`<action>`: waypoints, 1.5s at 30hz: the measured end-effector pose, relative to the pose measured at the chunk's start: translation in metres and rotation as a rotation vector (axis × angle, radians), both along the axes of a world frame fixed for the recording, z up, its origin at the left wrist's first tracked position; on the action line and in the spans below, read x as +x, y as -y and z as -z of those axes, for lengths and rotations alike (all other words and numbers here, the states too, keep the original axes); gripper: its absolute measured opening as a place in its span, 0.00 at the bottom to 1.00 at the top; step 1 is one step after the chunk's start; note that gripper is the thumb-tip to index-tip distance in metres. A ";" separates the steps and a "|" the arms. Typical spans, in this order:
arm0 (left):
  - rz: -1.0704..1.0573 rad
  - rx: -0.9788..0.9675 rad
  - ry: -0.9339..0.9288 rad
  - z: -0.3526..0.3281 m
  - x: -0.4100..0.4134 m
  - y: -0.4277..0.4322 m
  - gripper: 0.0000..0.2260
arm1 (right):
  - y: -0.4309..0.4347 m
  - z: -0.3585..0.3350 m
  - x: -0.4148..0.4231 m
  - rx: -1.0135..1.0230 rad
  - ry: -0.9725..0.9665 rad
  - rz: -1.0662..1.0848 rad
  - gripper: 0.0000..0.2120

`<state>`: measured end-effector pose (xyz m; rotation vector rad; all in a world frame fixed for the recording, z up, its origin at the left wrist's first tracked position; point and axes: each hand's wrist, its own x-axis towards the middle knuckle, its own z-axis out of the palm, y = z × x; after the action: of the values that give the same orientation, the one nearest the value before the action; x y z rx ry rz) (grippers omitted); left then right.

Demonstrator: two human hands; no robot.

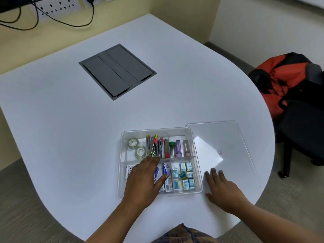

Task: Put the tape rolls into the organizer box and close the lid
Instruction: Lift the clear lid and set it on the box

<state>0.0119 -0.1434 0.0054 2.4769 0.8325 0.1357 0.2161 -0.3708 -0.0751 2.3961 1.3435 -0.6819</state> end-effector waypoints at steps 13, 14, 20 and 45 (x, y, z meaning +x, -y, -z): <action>-0.004 0.000 0.029 -0.009 0.004 0.006 0.26 | 0.002 -0.016 0.002 -0.013 0.205 -0.002 0.36; -0.009 -0.004 0.034 -0.009 0.005 0.006 0.26 | 0.000 -0.024 0.006 0.040 0.233 0.063 0.33; -0.019 -0.011 0.083 -0.014 0.009 0.001 0.25 | -0.008 -0.063 0.035 0.464 0.268 0.333 0.28; -0.431 -0.277 0.608 -0.081 0.003 -0.087 0.28 | -0.096 -0.219 0.056 1.551 -0.787 0.557 0.13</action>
<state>0.0146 -0.0563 0.0865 1.8071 1.0051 0.8181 0.2725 -0.2752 0.1442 4.1311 1.8991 -0.9757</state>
